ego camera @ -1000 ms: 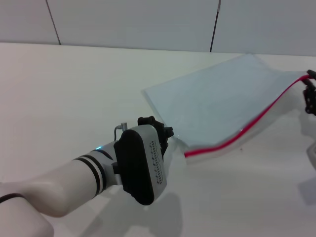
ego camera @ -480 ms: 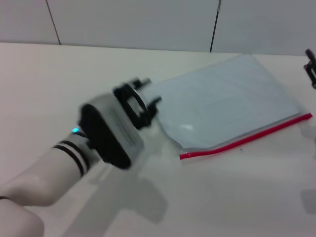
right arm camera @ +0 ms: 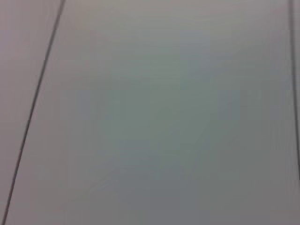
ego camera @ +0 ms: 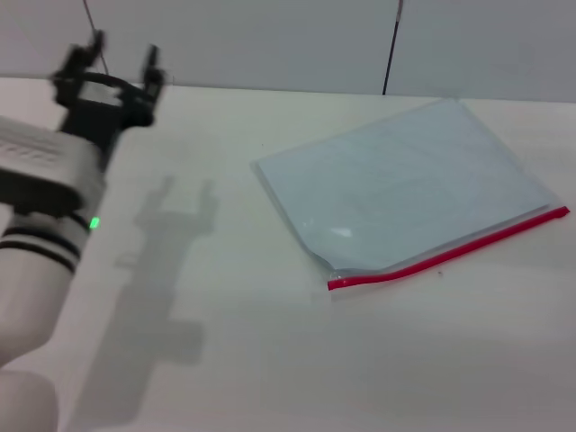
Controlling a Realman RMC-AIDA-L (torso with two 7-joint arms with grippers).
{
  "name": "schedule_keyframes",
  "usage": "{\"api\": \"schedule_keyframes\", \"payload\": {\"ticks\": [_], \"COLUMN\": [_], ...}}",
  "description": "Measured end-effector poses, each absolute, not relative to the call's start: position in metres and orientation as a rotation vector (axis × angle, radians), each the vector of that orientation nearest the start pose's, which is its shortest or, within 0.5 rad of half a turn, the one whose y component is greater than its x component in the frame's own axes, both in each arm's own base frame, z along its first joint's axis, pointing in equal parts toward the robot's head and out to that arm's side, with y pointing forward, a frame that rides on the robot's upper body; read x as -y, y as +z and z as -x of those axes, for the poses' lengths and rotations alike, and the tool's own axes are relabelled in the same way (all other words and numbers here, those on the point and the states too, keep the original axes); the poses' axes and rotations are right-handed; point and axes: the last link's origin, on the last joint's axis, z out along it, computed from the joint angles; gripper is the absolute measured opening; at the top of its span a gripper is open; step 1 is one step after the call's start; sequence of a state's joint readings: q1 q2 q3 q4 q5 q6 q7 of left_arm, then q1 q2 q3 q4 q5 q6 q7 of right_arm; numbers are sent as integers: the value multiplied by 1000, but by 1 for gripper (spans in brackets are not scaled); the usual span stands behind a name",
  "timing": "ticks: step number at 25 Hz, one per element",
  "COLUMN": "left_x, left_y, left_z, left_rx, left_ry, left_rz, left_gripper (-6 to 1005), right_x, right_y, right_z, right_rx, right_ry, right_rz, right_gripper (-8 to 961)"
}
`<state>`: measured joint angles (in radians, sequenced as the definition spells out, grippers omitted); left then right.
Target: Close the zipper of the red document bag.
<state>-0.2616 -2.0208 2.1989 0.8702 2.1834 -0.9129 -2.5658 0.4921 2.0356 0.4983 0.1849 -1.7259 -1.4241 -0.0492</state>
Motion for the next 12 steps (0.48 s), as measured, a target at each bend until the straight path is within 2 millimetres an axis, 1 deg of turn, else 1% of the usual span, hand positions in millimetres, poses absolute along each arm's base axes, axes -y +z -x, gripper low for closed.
{"api": "schedule_keyframes", "payload": {"ticks": [1,3,6,9,12], "left_x": [-345,-340,-335,-332,-332], "left_y": [-2,8,17,20,20], "left_z": [246,257,269,275,275], "left_rx": [310,343,361,354,342], "left_ry": [-646,-736,-815,-857,-860], "left_rz": [1485,1420,1361,1344,1350], "left_gripper": [624,621,618,614,614], "right_x": [-339,-334,-328,-326,-325], "right_y": [36,37,39,36,32], "right_z": [-310,-311,-311,-309,-307], "right_rx": [-297,-325,-341,-333,-323], "right_ry": [776,835,895,910,908], "right_rz": [1352,1354,1354,1379,1409], "right_gripper": [821,819,816,815,815]}}
